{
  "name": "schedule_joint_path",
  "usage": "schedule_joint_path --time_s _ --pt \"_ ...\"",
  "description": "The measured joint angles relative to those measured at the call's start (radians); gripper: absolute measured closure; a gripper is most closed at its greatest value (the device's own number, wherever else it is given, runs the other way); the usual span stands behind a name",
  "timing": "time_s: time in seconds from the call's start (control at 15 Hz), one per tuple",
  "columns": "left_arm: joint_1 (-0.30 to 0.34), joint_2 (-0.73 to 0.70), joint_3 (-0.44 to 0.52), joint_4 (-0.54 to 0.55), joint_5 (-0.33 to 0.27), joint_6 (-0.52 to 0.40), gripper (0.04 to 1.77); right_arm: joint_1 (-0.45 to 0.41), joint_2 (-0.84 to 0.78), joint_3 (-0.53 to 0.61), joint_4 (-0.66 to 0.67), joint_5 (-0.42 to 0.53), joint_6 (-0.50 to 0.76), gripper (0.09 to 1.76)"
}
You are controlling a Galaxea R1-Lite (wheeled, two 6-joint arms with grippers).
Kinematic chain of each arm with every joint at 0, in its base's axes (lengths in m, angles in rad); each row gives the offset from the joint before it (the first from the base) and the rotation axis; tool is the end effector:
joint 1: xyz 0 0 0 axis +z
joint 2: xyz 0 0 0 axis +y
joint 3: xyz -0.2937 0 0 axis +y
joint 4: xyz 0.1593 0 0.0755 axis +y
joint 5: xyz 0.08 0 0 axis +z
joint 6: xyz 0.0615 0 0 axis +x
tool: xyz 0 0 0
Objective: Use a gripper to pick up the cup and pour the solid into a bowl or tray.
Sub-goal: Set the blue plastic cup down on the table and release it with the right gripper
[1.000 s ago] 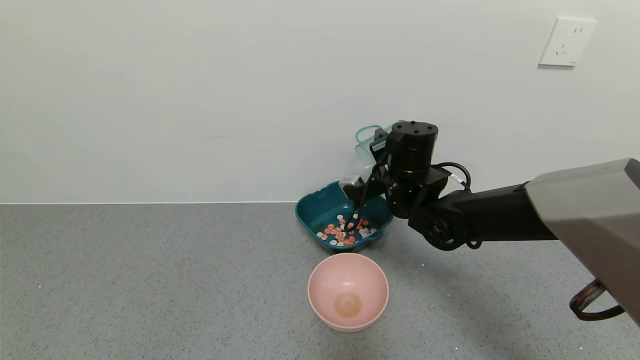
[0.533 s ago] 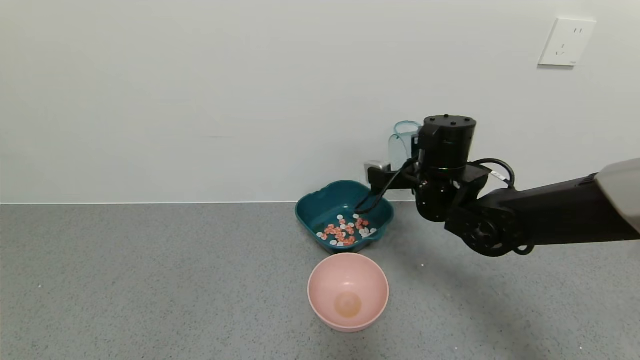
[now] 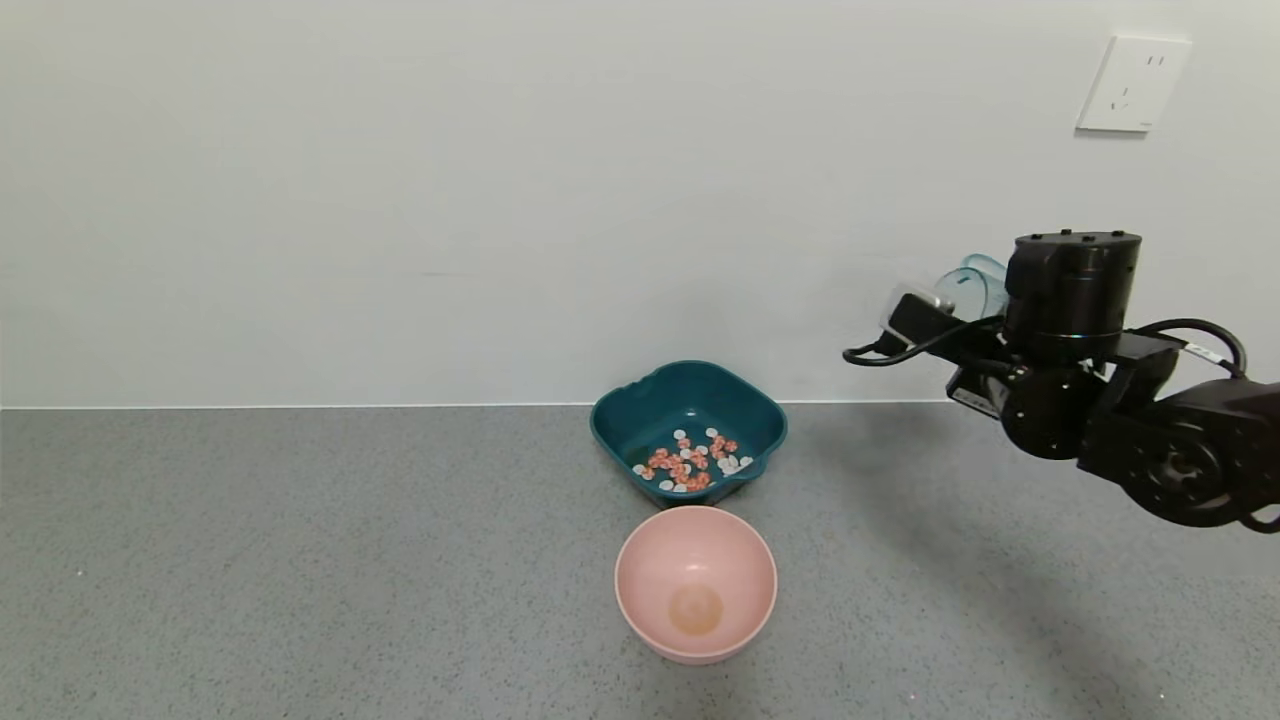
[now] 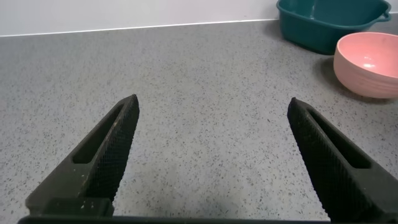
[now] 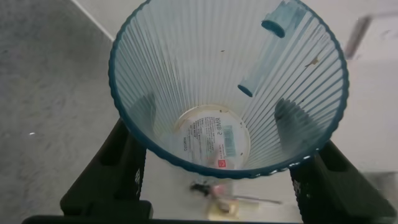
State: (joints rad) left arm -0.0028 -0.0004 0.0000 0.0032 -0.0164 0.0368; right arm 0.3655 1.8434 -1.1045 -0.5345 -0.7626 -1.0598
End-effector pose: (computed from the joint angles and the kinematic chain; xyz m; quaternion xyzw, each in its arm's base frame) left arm 0.0071 -0.0010 0.0751 0.0184 0.0012 -0.0096 0.9998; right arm 0.3603 0.0924 0.2061 -0.5400 0.1736 -0.1257 0.8139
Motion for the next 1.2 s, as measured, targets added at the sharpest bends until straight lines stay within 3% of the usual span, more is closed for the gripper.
schedule_joint_path --time_s 0.27,0.6,0.93,1.2 --pt "0.0 0.0 0.0 0.0 0.0 0.0 0.09 -0.076 -0.082 0.049 0.182 0.123 0.39 0.51" --pt "0.0 0.0 0.0 0.0 0.0 0.0 0.09 -0.141 -0.117 0.049 0.201 0.317 0.721 0.51" --pt "0.0 0.0 0.0 0.0 0.0 0.0 0.09 -0.2 -0.104 0.048 0.179 0.5 0.959 0.51" --pt "0.0 0.0 0.0 0.0 0.0 0.0 0.09 -0.231 -0.054 0.082 0.034 0.591 1.007 0.51"
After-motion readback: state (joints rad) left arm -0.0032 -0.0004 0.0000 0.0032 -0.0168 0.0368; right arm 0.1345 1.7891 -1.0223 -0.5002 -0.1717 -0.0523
